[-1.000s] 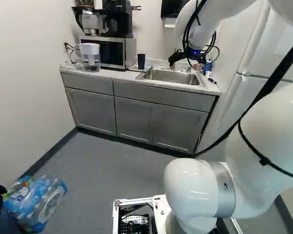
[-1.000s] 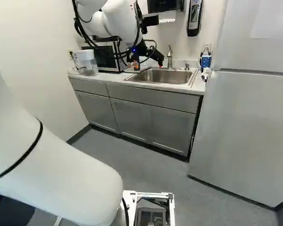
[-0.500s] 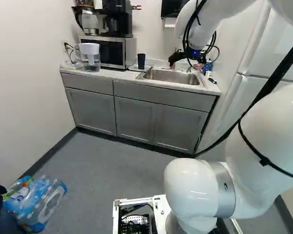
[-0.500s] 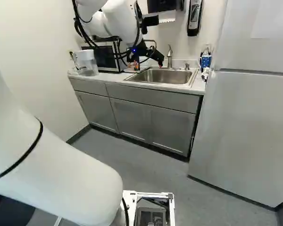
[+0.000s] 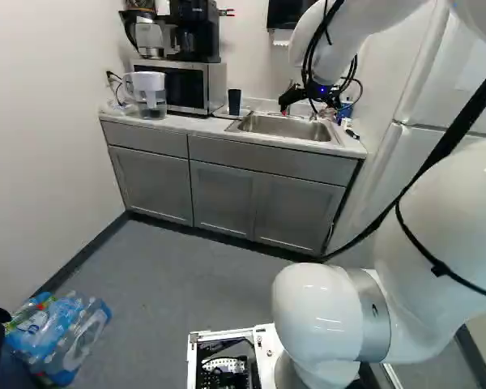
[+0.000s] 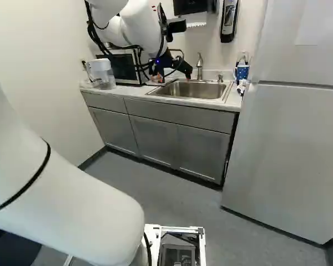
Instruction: Rinse the cup and place it in the tray
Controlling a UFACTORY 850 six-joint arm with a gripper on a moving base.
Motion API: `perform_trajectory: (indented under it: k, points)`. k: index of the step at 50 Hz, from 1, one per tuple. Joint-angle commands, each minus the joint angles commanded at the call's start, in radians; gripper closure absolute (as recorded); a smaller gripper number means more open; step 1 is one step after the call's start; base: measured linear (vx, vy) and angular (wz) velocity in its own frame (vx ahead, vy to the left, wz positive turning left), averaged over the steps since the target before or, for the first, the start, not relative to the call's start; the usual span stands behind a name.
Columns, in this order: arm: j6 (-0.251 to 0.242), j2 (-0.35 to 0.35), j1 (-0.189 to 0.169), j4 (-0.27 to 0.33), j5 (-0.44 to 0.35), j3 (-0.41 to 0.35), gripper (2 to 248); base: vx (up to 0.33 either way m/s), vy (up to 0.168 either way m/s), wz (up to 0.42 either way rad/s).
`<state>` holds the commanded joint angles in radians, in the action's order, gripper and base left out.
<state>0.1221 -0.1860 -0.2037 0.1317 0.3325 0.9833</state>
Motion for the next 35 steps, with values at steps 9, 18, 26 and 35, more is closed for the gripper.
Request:
perform_trajectory:
  k: [9, 18, 26, 35]
  points:
    - [-0.003, -0.002, 0.005, -0.003, -0.03, -0.023, 3, 0.0, 0.0, 0.0]
    - [-0.007, -0.005, 0.012, -0.008, -0.07, -0.052, 3, 0.0, 0.0, 0.0]
    - [-0.011, -0.009, 0.019, -0.012, -0.113, -0.084, 3, 0.0, 0.0, 0.0]
    - [-0.017, -0.013, 0.029, -0.018, -0.169, -0.126, 3, 0.0, 0.0, 0.0]
